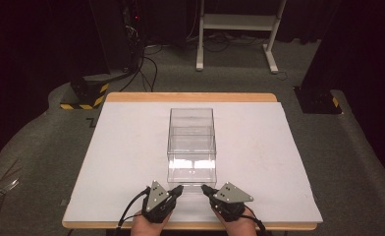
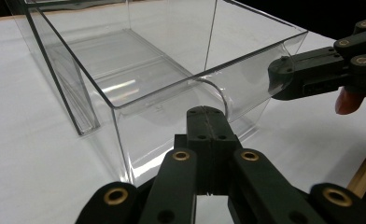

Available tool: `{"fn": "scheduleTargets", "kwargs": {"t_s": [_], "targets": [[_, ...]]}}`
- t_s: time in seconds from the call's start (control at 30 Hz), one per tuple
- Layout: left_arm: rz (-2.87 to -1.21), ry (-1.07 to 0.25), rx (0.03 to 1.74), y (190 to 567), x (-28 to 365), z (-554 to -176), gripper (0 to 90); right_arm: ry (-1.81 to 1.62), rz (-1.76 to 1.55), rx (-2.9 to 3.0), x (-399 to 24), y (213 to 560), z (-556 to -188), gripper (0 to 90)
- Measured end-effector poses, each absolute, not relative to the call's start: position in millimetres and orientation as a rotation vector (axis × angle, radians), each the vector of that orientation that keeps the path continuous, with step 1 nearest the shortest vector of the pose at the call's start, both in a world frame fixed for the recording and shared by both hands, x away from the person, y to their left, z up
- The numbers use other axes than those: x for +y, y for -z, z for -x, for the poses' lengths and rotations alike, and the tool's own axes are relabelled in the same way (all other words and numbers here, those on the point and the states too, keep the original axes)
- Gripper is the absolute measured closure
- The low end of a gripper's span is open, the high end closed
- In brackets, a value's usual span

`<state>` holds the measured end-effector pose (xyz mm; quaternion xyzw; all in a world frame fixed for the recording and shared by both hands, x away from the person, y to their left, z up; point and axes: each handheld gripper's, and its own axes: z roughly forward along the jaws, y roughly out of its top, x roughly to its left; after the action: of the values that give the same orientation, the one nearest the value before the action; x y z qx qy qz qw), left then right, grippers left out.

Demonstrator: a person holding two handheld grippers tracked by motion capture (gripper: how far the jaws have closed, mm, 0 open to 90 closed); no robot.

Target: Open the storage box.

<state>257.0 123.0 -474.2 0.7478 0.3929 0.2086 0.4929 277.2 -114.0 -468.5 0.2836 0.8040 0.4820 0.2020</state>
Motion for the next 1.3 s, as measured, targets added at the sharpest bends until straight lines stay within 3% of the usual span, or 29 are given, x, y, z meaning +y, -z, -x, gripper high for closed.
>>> {"fn": "scheduleTargets", "kwargs": {"t_s": [0.63,0.87,1.3], "targets": [[-1.809,-0.498,0.947,480,123,-241,90.0,-1.347,-0.759,2.267,-116,468,-263,90.0],[-1.866,-0.538,0.862,489,100,-226,89.6,-1.356,-0.697,2.251,-106,468,-249,89.5],[-1.837,-0.565,0.93,483,123,-231,89.8,-1.358,-0.728,2.231,-113,467,-250,89.2]]}}
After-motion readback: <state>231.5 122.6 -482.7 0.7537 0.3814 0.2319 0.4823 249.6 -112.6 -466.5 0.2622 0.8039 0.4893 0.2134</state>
